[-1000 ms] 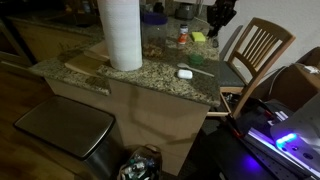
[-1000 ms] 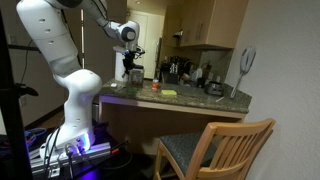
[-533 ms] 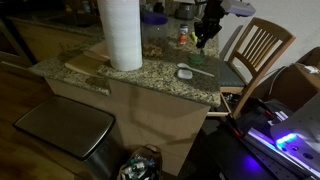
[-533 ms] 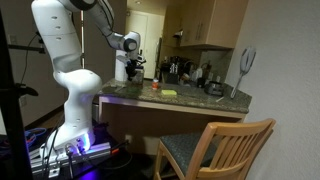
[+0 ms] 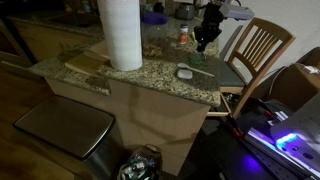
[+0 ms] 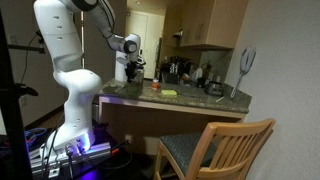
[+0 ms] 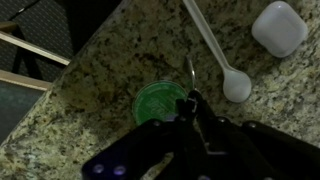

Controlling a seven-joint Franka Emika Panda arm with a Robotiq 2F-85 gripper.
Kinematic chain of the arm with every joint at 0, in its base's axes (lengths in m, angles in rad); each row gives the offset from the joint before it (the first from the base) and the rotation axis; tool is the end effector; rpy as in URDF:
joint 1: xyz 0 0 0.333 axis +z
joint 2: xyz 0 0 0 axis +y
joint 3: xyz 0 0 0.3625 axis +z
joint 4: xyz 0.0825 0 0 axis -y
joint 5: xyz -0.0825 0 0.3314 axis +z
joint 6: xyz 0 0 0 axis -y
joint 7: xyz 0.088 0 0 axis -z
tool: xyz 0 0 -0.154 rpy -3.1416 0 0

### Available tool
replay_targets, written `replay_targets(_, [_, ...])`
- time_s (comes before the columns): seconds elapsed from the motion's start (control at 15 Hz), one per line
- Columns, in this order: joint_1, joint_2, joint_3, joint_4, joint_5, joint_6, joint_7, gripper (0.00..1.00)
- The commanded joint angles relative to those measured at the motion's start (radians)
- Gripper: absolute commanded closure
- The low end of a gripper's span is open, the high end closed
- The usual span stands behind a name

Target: Put the keys on top of the container and then put them back in the bowl

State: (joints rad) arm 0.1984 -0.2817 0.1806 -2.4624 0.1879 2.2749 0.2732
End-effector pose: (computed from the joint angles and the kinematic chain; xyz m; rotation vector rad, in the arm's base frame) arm 0.3672 0.1609 0.4353 -3.0175 0.0213 -0.0851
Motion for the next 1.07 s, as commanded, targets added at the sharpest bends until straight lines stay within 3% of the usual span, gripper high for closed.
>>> replay_targets(0.0, [-0.018,0.024,0.020,-0.028,-0.026,0.055,0.026,0.96])
replay_targets(0.07, [-0.023,0.026,0.026,-0.033,-0.048,0.068,0.046,0.96])
replay_targets(0.13, [-0.010,0.017,0.011,-0.013,-0.016,0.023,0.015,0.84])
replay_targets(0.27, [-0.010,0.026,0.015,-0.018,-0.033,0.041,0.033,0.84])
replay_targets(0.33, [-0.010,0.027,0.016,-0.018,-0.034,0.042,0.035,0.96])
replay_targets(1.0, [-0.046,0.067,0.020,-0.021,-0.102,0.141,0.113,0.96])
